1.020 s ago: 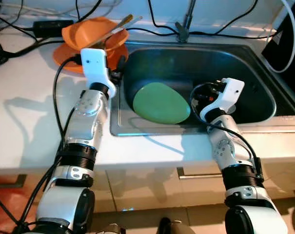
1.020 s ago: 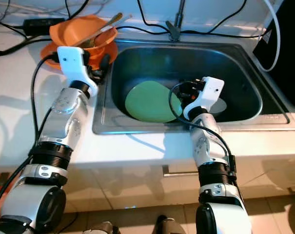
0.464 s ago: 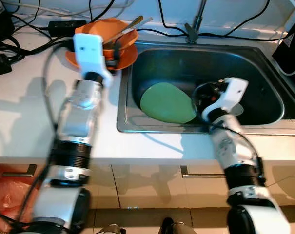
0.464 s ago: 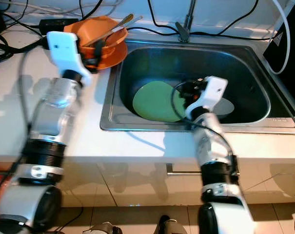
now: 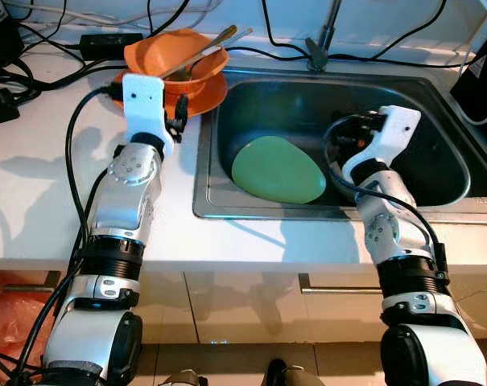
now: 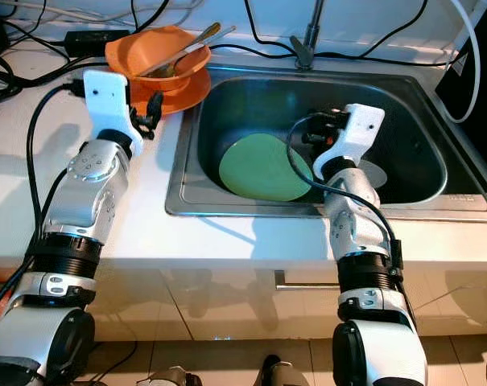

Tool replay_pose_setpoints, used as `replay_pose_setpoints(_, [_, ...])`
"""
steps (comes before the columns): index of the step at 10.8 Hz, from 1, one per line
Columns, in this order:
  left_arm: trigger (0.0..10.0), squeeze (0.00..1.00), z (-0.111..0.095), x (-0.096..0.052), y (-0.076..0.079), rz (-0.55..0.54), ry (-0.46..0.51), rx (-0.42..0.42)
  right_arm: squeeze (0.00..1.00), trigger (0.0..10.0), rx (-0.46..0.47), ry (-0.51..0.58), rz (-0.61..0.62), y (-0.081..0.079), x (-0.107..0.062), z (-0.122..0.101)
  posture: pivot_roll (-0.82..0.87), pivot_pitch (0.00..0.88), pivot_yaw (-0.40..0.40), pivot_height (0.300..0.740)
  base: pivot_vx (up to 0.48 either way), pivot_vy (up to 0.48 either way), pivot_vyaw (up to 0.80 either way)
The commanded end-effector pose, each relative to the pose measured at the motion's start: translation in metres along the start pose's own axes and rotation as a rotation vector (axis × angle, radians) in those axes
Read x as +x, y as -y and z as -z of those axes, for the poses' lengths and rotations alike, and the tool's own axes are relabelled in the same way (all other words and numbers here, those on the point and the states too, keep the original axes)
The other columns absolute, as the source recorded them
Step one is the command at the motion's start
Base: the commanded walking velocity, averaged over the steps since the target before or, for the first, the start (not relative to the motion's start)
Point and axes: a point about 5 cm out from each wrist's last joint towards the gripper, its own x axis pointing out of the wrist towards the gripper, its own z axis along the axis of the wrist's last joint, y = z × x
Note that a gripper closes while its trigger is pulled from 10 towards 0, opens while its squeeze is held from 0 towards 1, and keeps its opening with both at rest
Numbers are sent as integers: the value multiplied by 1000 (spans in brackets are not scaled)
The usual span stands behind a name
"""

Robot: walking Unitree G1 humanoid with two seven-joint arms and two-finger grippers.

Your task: Kitchen organization

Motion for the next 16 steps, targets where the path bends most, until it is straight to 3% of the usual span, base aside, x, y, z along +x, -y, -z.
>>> replay_pose_setpoints(1, [10000, 0, -2, 0, -1, -7, 1, -4, 0, 10000, -19, 9, -10, 0, 1, -3, 50, 107, -20, 740, 0, 0, 413])
replay_pose_setpoints(3, [10000, 0, -3, 1, -1, -6, -4, -6, 0, 10000, -36, -6, -16, -2, 0, -1, 50, 100, -19, 740, 0, 0, 747])
replay_pose_setpoints(9, [10000, 0, -4, 1, 2, 7, -8, -7, 0, 10000, -3, -22, 16, 3, -2, 4, 51, 108, -17, 740, 120, 0, 0])
replay_pose_setpoints(16, [10000, 0, -6, 0, 1, 2, -1, -14, 0, 10000, 14, -20, 17, 1, -1, 5, 56, 123, -21, 740, 313, 0, 0])
